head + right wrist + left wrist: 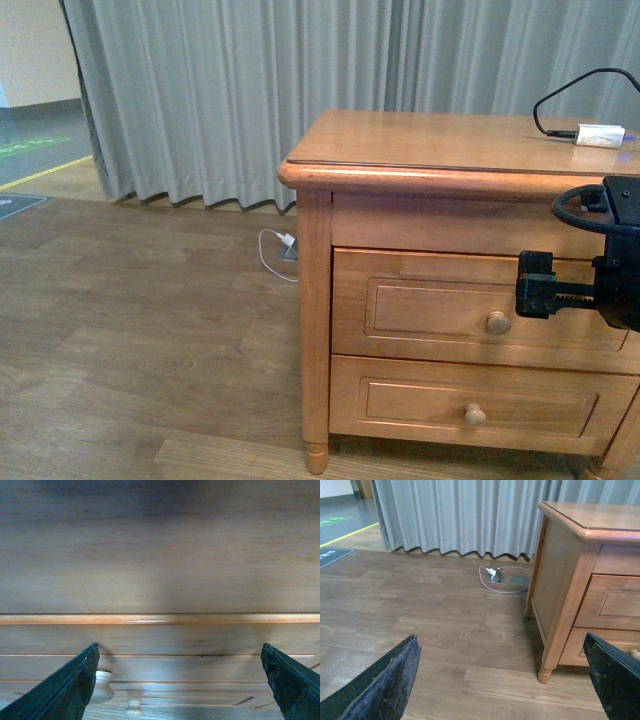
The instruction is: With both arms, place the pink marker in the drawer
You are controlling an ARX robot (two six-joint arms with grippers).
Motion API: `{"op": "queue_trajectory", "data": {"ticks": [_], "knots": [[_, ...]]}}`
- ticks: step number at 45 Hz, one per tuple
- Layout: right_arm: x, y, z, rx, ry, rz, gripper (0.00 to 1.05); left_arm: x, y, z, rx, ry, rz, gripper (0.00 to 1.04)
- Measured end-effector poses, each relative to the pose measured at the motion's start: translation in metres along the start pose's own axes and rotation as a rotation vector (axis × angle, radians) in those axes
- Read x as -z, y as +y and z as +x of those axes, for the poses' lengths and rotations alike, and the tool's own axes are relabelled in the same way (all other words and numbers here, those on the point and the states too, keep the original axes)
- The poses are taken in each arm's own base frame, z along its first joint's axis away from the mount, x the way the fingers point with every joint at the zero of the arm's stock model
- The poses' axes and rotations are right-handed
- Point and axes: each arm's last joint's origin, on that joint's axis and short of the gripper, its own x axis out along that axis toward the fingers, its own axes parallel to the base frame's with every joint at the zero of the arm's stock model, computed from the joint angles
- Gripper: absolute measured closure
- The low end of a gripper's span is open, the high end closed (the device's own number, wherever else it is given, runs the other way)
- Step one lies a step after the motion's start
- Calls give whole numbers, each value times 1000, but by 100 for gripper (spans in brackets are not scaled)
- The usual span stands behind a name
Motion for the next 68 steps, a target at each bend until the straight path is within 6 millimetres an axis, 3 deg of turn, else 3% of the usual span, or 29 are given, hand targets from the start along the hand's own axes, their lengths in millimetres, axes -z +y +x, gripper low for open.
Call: {"op": "queue_trajectory", "data": {"ticks": [7, 19, 25, 29, 39, 44, 54, 60, 68], "knots": [[-4, -2, -6, 7, 14, -11, 8, 0, 0, 0, 0, 0, 0, 6], [-29, -3, -64, -33, 47, -12, 8, 0, 0, 0, 0, 0, 0, 6], [-39, -5, -103, -53, 62, -1, 8, 0, 0, 0, 0, 0, 0, 6], [-53, -7, -148, -70, 45, 18, 8, 0, 0, 0, 0, 0, 0, 6], [-75, -10, -239, -86, -41, 44, 8, 0, 0, 0, 0, 0, 0, 6], [-77, -15, -268, -30, -63, 63, 8, 0, 0, 0, 0, 0, 0, 6], [-77, -17, -274, -11, -82, 76, 9, 0, 0, 0, 0, 0, 0, 6], [-53, -11, -277, -30, -375, -31, 37, 0, 0, 0, 0, 0, 0, 6], [-15, -13, -276, -26, -373, -52, 72, 0, 0, 0, 0, 0, 0, 6]]}}
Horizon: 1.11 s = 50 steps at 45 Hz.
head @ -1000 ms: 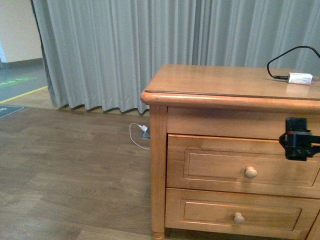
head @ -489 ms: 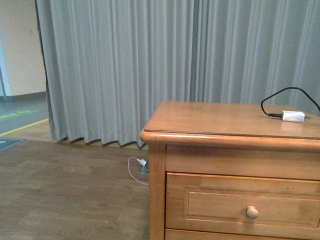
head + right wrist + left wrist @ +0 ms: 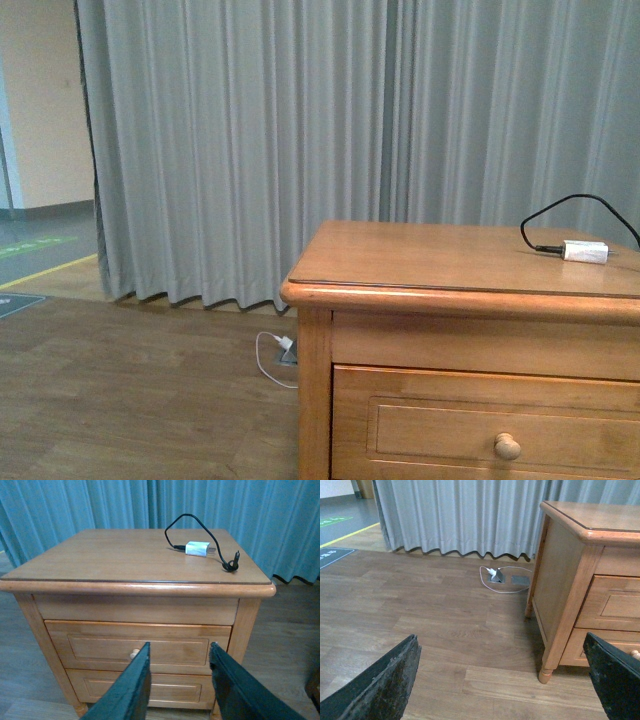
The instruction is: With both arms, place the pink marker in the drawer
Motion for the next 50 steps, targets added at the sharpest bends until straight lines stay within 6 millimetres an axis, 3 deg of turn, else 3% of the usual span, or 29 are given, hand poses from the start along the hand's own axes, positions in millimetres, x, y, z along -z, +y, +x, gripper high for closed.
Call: {"op": "queue_trajectory", "data": {"ticks": [8, 24, 50], "knots": [[20, 0, -10, 0, -2, -8, 104, 0, 0, 0, 0, 0, 0, 6], [45, 0, -26, 0, -4, -7, 103, 0, 0, 0, 0, 0, 0, 6], [64, -1, -39, 0, -16, -8, 103, 0, 0, 0, 0, 0, 0, 6]]}}
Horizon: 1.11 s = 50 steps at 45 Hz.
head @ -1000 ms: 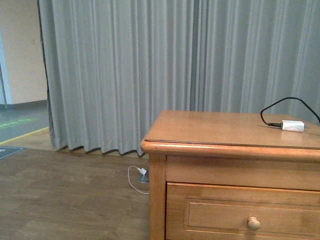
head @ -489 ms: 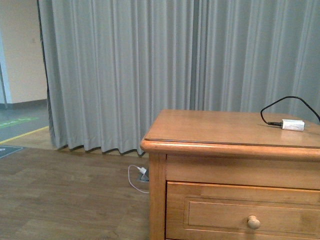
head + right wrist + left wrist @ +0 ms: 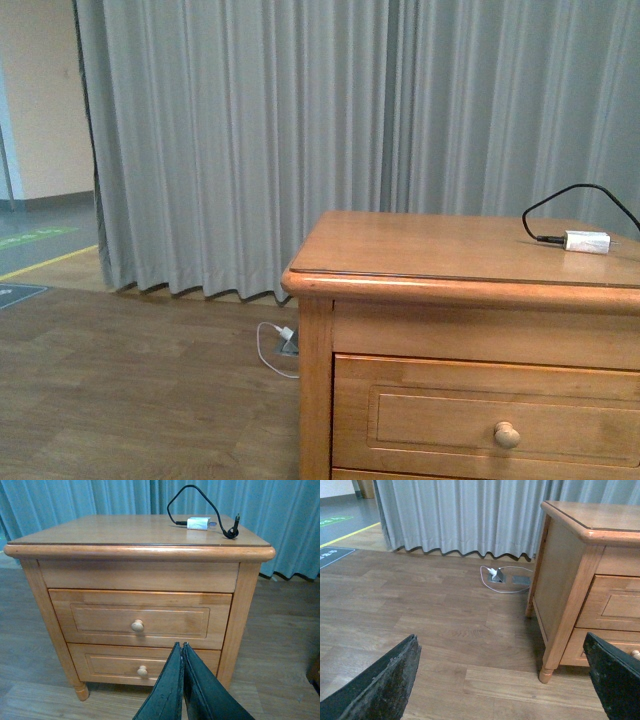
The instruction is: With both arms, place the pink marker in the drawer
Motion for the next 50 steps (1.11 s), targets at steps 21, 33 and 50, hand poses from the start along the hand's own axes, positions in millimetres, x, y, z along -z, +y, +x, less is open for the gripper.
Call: {"op": "queue_trajectory", "data": {"ticks": [21, 33, 50], "knots": [[3, 0, -12, 0, 5, 0, 103, 0, 0, 0, 0, 0, 0, 6], [3, 0, -12, 0, 5, -2, 92, 0, 0, 0, 0, 0, 0, 6], [3, 0, -12, 0, 5, -1, 12, 0, 0, 0, 0, 0, 0, 6]]}}
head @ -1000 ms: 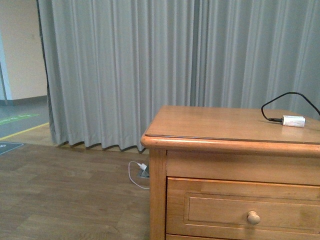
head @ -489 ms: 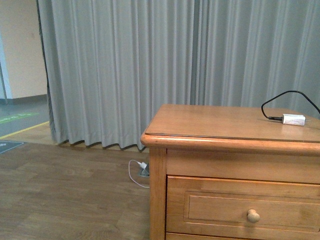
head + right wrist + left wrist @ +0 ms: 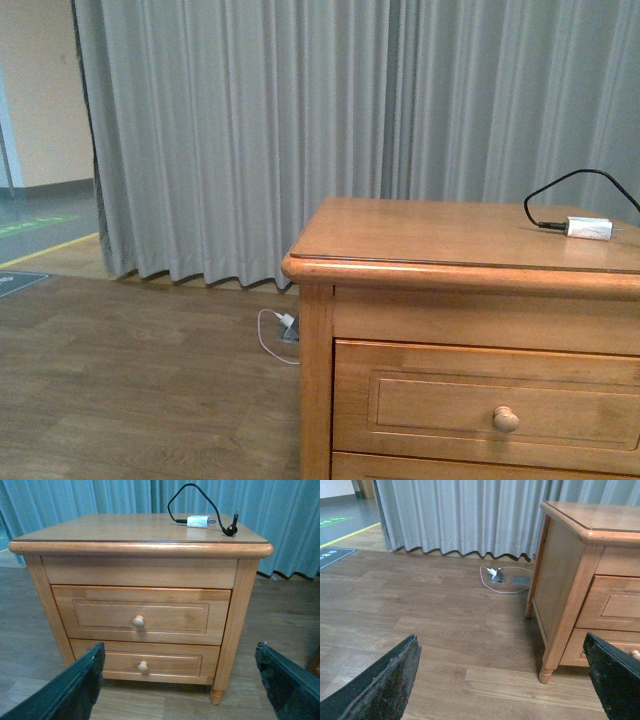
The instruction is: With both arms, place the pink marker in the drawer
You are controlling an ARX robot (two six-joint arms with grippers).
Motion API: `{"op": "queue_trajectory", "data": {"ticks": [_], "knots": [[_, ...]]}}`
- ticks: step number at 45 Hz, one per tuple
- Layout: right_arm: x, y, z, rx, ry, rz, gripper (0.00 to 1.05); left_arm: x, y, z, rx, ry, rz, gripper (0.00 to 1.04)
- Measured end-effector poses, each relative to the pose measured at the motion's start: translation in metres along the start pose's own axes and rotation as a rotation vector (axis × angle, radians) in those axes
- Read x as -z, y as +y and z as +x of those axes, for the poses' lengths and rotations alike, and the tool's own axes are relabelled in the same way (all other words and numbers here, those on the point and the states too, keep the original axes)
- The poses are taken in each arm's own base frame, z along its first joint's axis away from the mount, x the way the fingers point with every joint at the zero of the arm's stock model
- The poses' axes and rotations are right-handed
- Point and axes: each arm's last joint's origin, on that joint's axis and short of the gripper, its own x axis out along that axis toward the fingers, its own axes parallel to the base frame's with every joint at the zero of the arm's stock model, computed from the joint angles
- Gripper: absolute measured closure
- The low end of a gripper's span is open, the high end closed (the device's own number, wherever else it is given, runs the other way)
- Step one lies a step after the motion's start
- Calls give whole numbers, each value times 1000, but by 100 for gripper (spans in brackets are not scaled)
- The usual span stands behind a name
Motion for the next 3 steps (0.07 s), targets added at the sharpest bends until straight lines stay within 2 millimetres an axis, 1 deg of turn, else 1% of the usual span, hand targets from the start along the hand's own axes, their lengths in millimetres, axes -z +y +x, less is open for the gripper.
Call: {"op": "queue_trajectory", "data": {"ticks": [1, 3], "knots": [[0, 0, 0, 0, 0, 0, 7, 0, 0, 0, 0, 0, 0, 6], [0, 0, 0, 0, 0, 0, 7, 0, 0, 0, 0, 0, 0, 6]]}}
